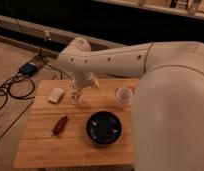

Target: Move the arm in a circular motion

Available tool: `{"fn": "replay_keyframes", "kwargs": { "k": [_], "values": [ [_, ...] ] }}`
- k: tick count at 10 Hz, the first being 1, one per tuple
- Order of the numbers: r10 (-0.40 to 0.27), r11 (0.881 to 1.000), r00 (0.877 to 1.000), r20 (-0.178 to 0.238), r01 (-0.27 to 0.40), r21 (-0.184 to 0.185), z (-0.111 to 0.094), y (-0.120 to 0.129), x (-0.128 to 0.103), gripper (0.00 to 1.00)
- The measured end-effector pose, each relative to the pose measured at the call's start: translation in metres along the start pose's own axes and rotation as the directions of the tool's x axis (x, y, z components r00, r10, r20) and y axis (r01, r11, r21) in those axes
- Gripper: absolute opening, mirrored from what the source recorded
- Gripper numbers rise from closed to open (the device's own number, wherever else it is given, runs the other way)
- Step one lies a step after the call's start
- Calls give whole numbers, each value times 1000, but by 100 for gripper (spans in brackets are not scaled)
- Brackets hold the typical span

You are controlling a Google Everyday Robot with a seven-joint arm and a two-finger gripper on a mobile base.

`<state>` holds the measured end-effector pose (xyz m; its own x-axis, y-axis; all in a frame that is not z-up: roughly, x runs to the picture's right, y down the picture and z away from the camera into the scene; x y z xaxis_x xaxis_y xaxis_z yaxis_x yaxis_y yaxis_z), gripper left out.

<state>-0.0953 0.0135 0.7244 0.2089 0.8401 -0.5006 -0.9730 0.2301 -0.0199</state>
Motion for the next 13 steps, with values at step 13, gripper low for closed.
{"fn": "replay_keyframes", "kwargs": {
  "k": [13],
  "values": [
    [-264,949,964,-14,257,-181,-5,76,162,65]
  ]
}}
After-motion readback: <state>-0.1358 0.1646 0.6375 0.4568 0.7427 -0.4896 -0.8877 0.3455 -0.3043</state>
